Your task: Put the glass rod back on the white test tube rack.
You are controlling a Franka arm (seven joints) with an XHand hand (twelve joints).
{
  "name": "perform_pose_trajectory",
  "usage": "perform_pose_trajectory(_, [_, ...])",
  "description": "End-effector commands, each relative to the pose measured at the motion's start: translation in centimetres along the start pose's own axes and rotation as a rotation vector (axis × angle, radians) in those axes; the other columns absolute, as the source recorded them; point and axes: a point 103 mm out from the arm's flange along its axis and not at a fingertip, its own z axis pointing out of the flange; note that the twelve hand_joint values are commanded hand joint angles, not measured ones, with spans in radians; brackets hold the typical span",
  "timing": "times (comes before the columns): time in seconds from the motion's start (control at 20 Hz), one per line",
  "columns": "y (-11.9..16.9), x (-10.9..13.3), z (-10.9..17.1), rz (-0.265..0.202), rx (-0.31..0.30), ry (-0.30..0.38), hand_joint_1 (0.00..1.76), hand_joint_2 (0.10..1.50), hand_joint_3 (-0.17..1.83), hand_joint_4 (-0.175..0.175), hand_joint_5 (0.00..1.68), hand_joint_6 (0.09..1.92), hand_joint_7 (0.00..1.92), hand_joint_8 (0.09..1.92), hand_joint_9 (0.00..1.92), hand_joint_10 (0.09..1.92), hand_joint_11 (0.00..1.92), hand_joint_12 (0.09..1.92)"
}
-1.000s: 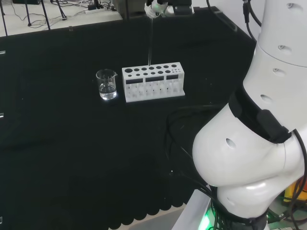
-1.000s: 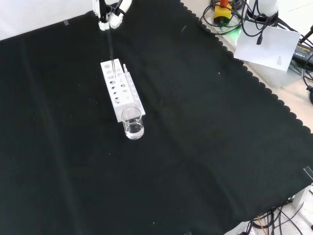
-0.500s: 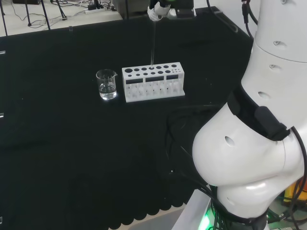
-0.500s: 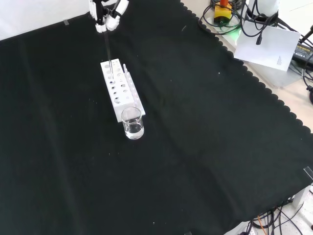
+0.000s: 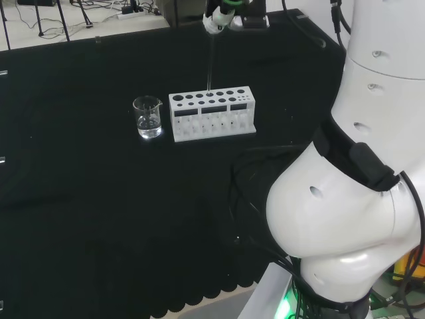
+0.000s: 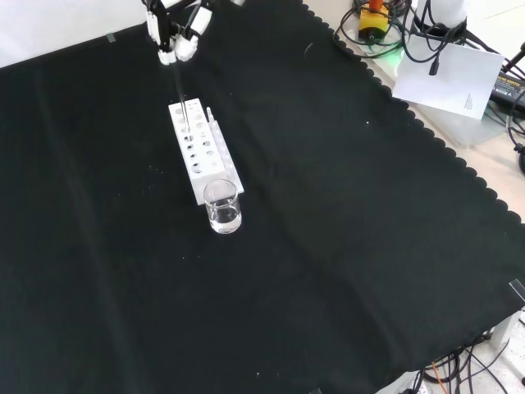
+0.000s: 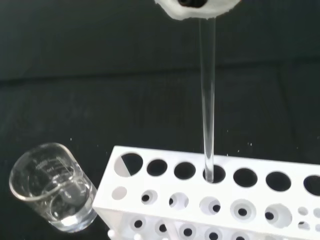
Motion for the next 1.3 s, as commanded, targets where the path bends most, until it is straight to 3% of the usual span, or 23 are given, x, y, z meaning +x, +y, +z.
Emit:
perform_pose_trajectory(0.05, [0.8, -0.3, 1.9, -0.005, 0.031, 0.001, 1.33, 1.05, -0.17, -0.175, 1.43, 0.09, 1.33, 0.73, 1.60, 0.78, 1.67, 0.42])
perform_pose_trajectory(0.7, [1.0, -1.1, 3.9, -0.009, 0.040, -0.003, 1.33, 1.05, -0.17, -0.175, 1.43, 0.09, 1.33, 0.72, 1.60, 0.78, 1.67, 0.43])
perform_pose_trajectory(1.3, [2.1, -1.6, 3.6, -0.010, 0.044, -0.003, 1.33, 1.06, -0.17, -0.175, 1.42, 0.09, 1.32, 0.73, 1.59, 0.78, 1.67, 0.43])
